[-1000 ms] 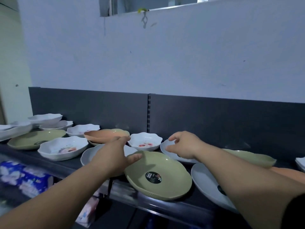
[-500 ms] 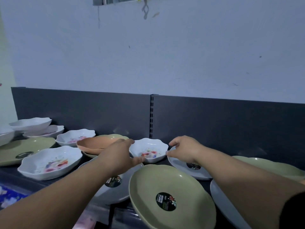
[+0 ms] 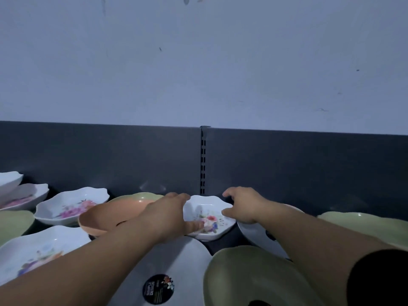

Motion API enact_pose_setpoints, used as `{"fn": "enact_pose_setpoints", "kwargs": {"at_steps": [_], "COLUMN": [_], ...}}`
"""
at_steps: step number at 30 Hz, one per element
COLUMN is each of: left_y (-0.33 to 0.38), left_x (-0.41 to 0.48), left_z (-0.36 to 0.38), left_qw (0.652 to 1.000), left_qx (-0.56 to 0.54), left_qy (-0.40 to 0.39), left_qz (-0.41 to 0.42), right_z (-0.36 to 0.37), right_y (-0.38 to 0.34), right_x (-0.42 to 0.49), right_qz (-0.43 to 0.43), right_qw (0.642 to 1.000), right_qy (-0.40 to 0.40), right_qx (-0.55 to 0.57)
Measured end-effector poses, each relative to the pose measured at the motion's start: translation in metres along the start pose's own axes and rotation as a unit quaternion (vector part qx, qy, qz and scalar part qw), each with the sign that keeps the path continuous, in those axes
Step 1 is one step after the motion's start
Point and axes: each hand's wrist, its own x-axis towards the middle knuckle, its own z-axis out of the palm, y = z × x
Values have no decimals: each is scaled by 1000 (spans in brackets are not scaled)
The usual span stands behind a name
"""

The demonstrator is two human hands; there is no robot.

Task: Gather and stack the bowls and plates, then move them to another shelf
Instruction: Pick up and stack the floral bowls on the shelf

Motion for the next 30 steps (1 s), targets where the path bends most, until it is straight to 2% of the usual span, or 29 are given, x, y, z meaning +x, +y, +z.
{"fn": "enact_pose_setpoints", "kwargs": {"at_steps": [4, 9, 16, 20, 26, 30], "left_y": [-9, -13, -15, -15, -15, -13], "left_x": [13, 17, 18, 17, 13, 3], "left_z": [7, 14, 14, 12, 6, -2], "left_qw": [1000, 999, 999, 999, 998, 993], "left_qx": [-4, 3, -2, -10, -42, -84], "left_qy": [-10, -24, -31, -30, -4, 46], "left_qz": [19, 22, 19, 20, 38, 72], "right_z": [7, 15, 14, 10, 0, -12], "right_y": [0, -1, -3, -4, -5, -4], "right_x": [15, 32, 33, 26, 6, -10], "right_qz": [16, 34, 63, 70, 65, 68], "right_qw": [1000, 999, 994, 990, 982, 972], "right_qy": [-18, -5, 82, 101, 133, 167], "right_qx": [-18, -39, 32, 69, 115, 148]}}
